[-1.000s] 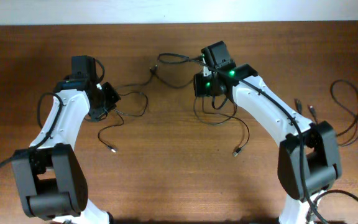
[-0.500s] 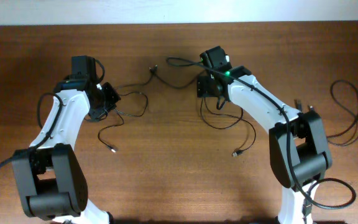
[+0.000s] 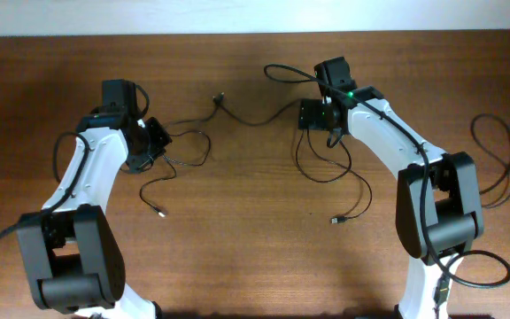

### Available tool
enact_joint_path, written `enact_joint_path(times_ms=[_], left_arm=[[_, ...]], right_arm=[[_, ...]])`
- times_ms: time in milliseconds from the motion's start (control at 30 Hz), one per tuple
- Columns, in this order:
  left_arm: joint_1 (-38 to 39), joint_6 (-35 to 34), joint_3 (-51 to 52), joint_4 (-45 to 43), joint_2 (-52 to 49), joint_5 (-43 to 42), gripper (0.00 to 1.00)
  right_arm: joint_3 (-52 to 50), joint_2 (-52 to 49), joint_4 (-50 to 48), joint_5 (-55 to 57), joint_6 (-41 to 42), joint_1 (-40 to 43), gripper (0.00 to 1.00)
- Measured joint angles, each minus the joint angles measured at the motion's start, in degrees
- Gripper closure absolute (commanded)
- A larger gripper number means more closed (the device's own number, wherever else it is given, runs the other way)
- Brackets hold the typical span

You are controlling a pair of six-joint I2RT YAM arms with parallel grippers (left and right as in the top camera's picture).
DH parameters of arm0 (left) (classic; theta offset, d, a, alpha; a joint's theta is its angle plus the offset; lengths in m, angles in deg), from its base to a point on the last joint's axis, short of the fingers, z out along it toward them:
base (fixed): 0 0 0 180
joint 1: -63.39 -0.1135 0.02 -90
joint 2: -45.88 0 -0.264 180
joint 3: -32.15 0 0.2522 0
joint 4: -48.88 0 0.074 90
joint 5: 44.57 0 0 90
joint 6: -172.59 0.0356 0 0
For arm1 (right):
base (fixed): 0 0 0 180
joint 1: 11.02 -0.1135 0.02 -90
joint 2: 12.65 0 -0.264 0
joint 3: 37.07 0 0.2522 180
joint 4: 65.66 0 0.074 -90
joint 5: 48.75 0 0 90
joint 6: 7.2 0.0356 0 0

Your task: Untangle cables

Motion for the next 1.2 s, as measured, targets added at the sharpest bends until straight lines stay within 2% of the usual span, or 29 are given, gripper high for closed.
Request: enact_joint_path(times_ms=[233, 433, 467, 533, 800, 900, 1000, 1100, 1200], left_arm=[[0.00, 0.00, 0.00, 0.00, 0.00, 0.02, 1.00], [0.02, 0.00, 0.04, 0.00, 0.00, 0.00, 1.00], [0.02, 0.02, 0.04, 0.00, 0.00, 0.00, 1.00], [0.02, 0.00, 0.04, 0.00, 0.00, 0.00, 1.00], [0.00, 0.00, 0.04, -0.02, 0.00, 0.00, 1.00], [0.02, 0.00, 0.04, 0.02, 0.00, -0.02, 1.00], [0.02, 0.02, 0.07, 0.02, 0.00, -0.15, 1.00], [0.02, 0.00, 0.09, -0.09, 0.00, -0.17, 1.00], [0.02, 0.00, 0.11, 0.00, 0.00, -0.17, 1.00]], right_arm=[[-0.02, -4.63, -6.08, -0.26, 0.02, 0.46, 0.00], [-0.02, -4.70, -7.02, -1.27, 0.00, 2.08, 0.08], [-0.02, -4.72, -6.99, -1.57, -0.02, 2.08, 0.19], [-0.02, -5.46, -7.06, -1.81, 0.00, 2.08, 0.96], [0.81, -3.91, 2.05, -5.11, -2.12, 2.23, 0.96], [0.83, 10.01, 2.47, -16.04, -6.32, 2.23, 0.96], [1.60, 26.34, 2.40, -20.15, -7.32, 2.23, 0.96], [1.99, 36.37, 1.75, -20.68, -7.54, 2.23, 0.96], [1.99, 41.40, 2.73, -13.66, -7.74, 2.23, 0.96]])
